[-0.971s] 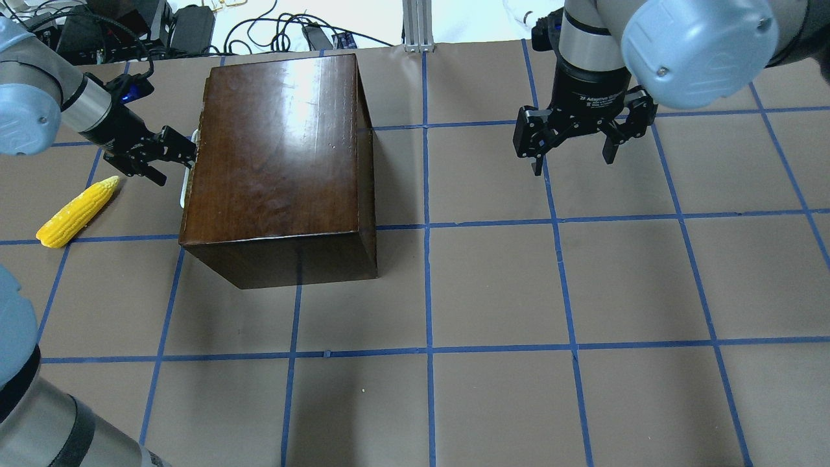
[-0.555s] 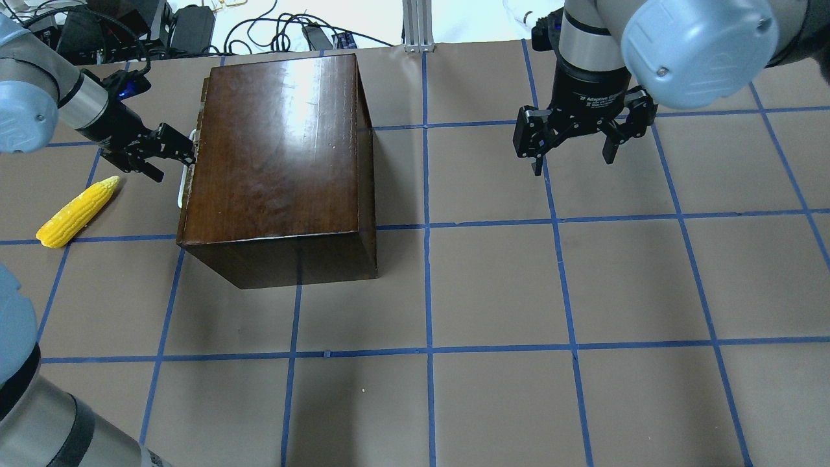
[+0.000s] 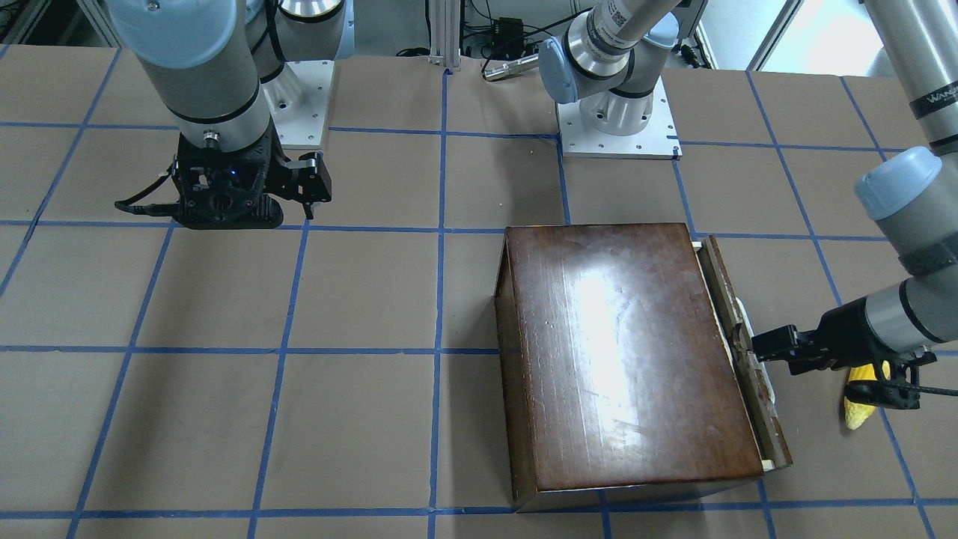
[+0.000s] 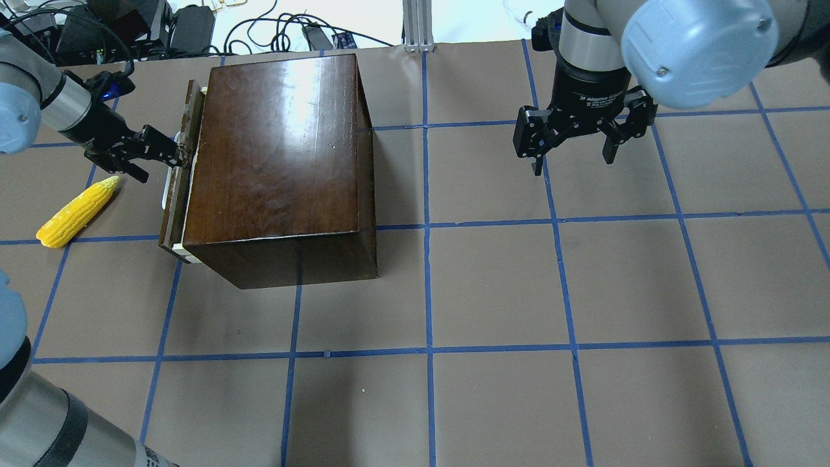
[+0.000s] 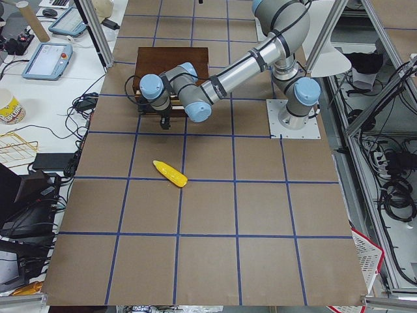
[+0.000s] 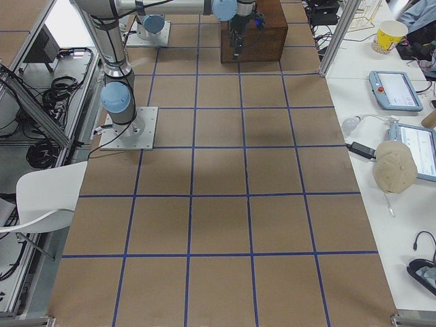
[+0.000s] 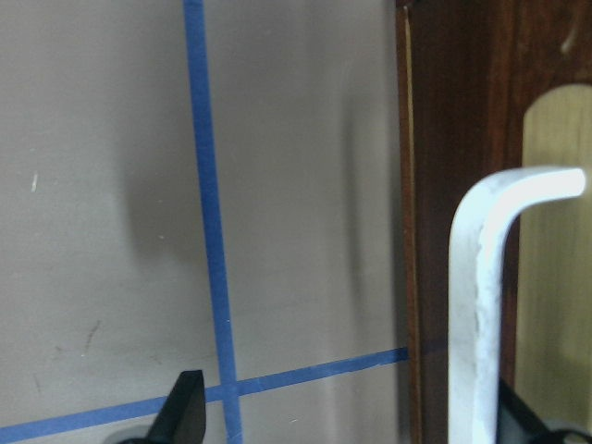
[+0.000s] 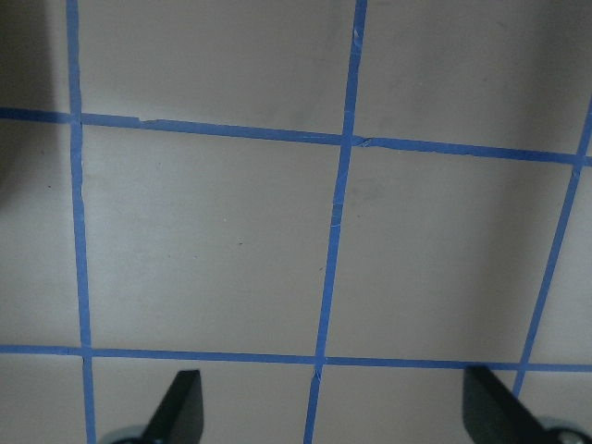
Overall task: Open drawer and put corn inside
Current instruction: 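Pull the drawer open with the left gripper, away from the box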
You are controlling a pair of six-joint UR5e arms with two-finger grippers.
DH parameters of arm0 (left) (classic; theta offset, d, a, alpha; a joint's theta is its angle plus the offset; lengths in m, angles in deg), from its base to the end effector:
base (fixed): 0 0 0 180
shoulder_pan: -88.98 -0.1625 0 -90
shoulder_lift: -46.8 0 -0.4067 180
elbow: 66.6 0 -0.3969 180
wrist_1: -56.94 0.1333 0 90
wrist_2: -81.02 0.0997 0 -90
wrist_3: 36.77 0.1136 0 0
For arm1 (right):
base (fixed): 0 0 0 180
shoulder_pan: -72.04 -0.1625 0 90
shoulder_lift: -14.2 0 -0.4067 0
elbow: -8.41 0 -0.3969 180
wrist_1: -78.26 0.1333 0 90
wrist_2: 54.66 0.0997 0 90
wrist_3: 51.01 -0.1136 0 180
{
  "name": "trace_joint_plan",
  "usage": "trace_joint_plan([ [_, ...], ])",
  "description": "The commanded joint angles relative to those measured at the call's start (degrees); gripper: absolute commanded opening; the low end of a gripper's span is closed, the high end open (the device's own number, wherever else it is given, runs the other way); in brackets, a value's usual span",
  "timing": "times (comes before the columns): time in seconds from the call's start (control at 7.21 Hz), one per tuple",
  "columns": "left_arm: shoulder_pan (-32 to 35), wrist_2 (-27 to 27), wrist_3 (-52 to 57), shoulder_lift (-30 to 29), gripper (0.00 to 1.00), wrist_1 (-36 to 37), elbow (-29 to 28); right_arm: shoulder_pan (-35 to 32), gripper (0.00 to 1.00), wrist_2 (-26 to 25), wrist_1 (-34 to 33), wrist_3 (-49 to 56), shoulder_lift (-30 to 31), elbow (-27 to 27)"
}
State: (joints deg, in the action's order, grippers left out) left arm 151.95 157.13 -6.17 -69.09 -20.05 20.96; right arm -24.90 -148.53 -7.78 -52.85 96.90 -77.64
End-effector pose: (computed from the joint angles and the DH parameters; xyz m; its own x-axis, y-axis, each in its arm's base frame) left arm 0.1386 -0.6250 0.2439 -0.9548 0.0328 0.2954 0.0454 0.9983 0.0358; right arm 0.1890 -0.5133 0.4176 -0.9927 -0.0974 0.0710 -0.0880 0.9882 0.1250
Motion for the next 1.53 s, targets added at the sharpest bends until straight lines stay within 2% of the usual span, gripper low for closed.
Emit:
trace_joint_plan([
  [0.0, -0.5, 0.2, 0.6, 0.0, 1.00, -0.1, -1.3, 0.0, 1.00, 0.0, 0.0, 0.0, 0.0, 0.0],
  [0.83, -2.5, 0.3, 5.5, -0.5, 1.00, 0.3, -1.7, 0.0, 1.00, 0.0, 0.0, 0.0, 0.0, 0.0],
  [1.39, -2.6, 2.5, 6.7, -0.5, 1.00, 1.4, -1.8, 0.0, 1.00, 0.0, 0.0, 0.0, 0.0, 0.0],
])
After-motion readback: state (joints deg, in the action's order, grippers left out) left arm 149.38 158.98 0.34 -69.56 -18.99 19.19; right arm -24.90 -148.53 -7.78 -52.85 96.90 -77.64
